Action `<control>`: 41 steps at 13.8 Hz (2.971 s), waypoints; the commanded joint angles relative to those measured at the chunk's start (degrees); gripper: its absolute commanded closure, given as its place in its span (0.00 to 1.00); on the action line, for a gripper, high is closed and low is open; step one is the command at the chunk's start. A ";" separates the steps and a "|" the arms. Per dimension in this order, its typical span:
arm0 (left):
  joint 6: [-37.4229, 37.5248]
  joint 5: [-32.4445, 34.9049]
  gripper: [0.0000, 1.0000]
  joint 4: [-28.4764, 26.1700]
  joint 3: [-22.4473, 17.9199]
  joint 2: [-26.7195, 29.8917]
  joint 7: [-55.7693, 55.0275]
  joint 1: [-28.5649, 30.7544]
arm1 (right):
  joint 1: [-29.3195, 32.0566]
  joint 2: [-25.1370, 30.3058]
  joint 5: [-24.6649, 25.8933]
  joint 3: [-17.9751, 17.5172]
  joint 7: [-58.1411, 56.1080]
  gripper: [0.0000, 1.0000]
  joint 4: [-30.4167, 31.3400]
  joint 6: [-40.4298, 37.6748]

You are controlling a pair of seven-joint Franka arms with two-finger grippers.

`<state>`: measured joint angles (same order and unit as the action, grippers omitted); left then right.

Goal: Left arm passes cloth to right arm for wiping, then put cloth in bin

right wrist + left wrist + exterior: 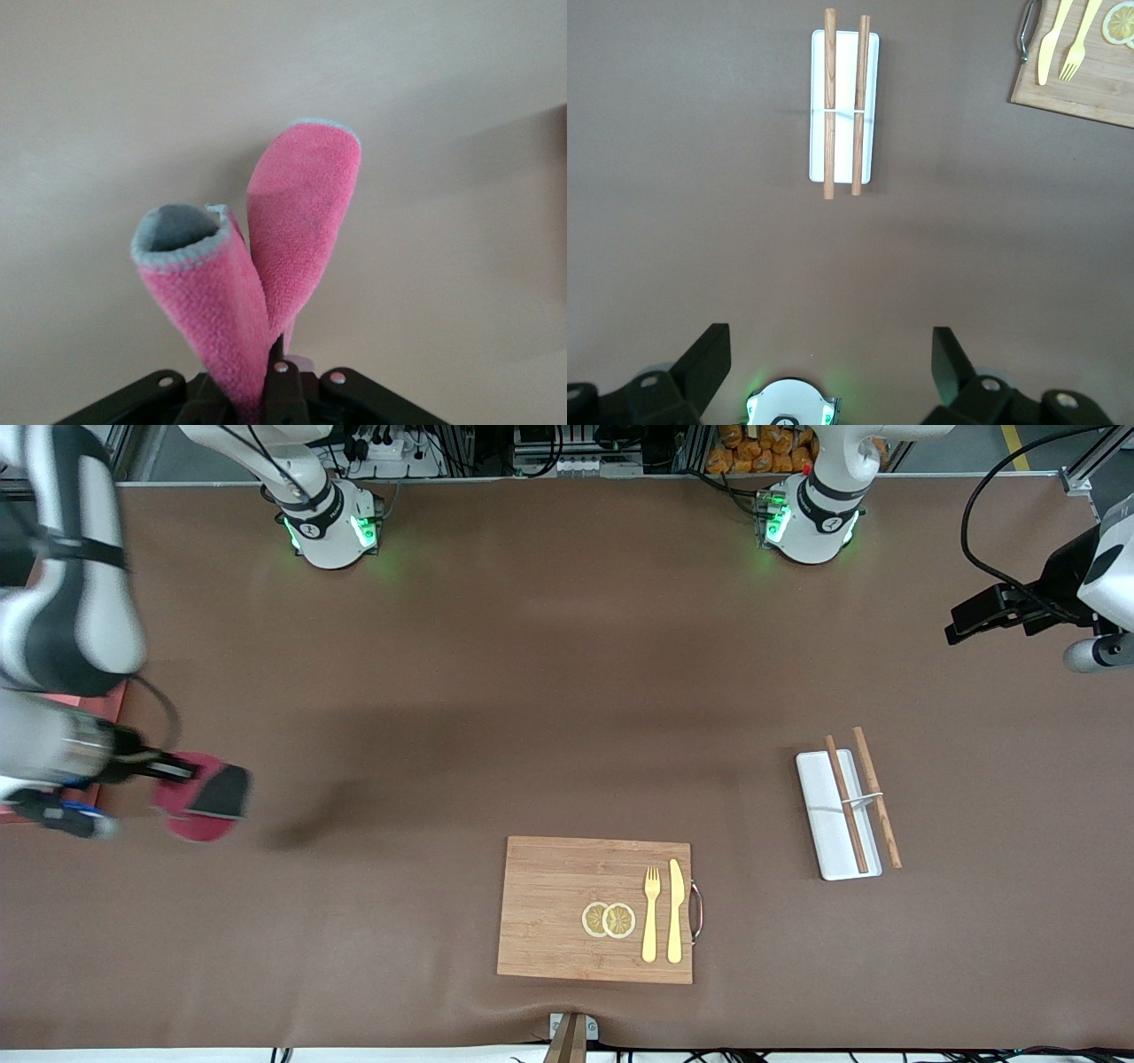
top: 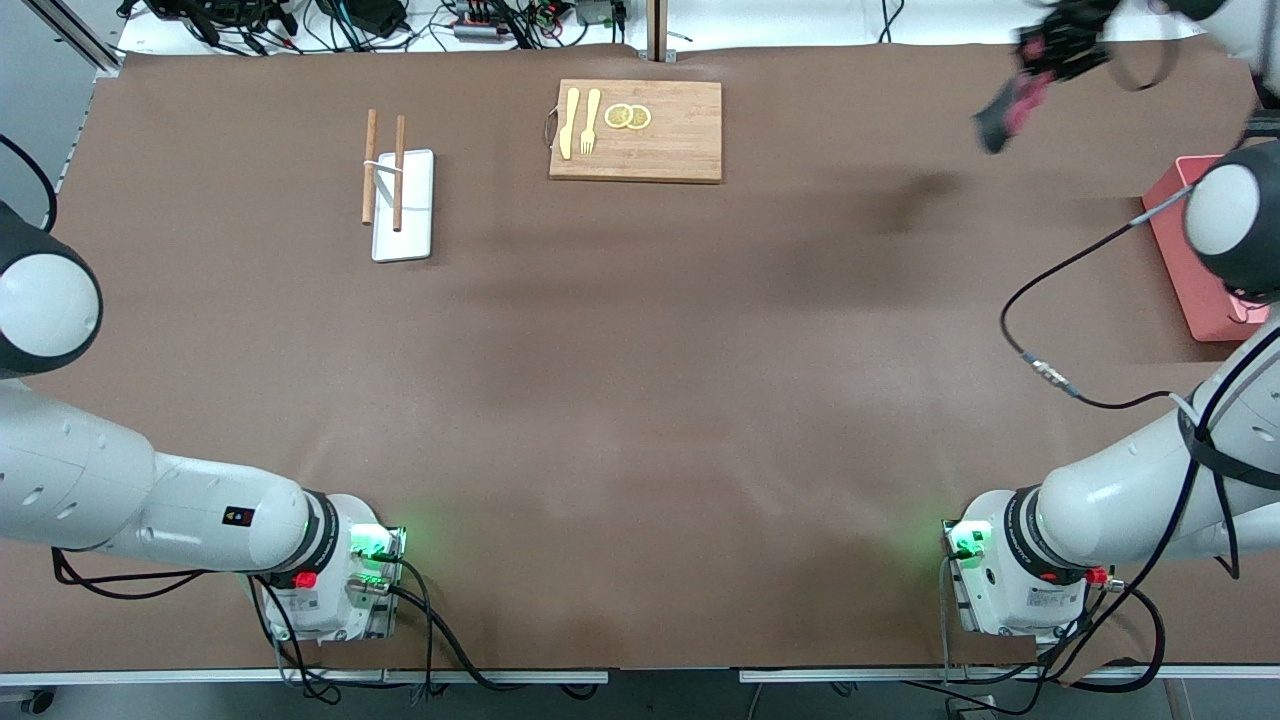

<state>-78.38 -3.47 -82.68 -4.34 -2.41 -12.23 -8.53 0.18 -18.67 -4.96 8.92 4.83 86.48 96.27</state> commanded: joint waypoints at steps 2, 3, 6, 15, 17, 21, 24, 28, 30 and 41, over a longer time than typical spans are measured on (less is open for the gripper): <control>0.59 0.92 0.00 -0.64 -0.06 1.18 1.34 -0.35 | 13.40 -0.67 3.28 -1.10 -21.29 1.00 -6.23 -3.72; 0.59 0.92 0.00 -0.64 -0.06 1.27 1.34 -0.26 | 17.53 -0.93 3.47 -1.10 -26.31 1.00 -6.50 -3.72; 0.68 0.92 0.00 -0.64 -0.06 1.27 1.34 -0.26 | 27.21 -3.03 3.64 -1.01 -38.10 1.00 -8.25 -3.02; 1.30 0.83 0.00 -0.46 -0.06 1.09 1.34 -0.18 | 40.95 -22.80 3.29 -1.19 -57.56 1.00 -11.25 14.36; 1.30 0.83 0.00 -0.55 -0.06 1.01 1.34 -0.18 | 41.12 -25.18 3.12 -1.28 -57.82 0.88 -10.72 16.58; 1.04 1.01 0.00 -0.46 -0.06 0.57 1.34 -0.44 | 40.16 -25.28 3.47 -1.28 -57.56 0.00 -10.81 16.06; 0.95 1.09 0.00 -0.46 -0.06 0.48 1.34 -0.53 | 38.58 -21.51 3.82 -1.72 -57.47 0.00 -11.51 11.94; 1.03 1.18 0.00 -0.29 -0.06 0.74 1.34 -0.35 | 30.60 -10.53 4.26 -1.63 -56.86 0.00 -11.87 2.28; 1.03 1.36 0.00 -0.29 -0.06 0.74 1.25 -0.61 | 25.94 -6.57 3.47 -1.72 -56.59 0.00 -11.87 -0.98; -3.87 5.23 0.00 -3.96 0.03 3.46 2.39 -0.18 | 1.24 7.74 -1.19 -1.72 -12.50 0.00 -0.47 -8.21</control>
<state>-79.53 0.32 -83.13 -4.39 -1.67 -11.00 -8.69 4.02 -18.66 -5.69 6.51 -12.66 76.90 85.53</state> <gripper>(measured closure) 0.000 0.000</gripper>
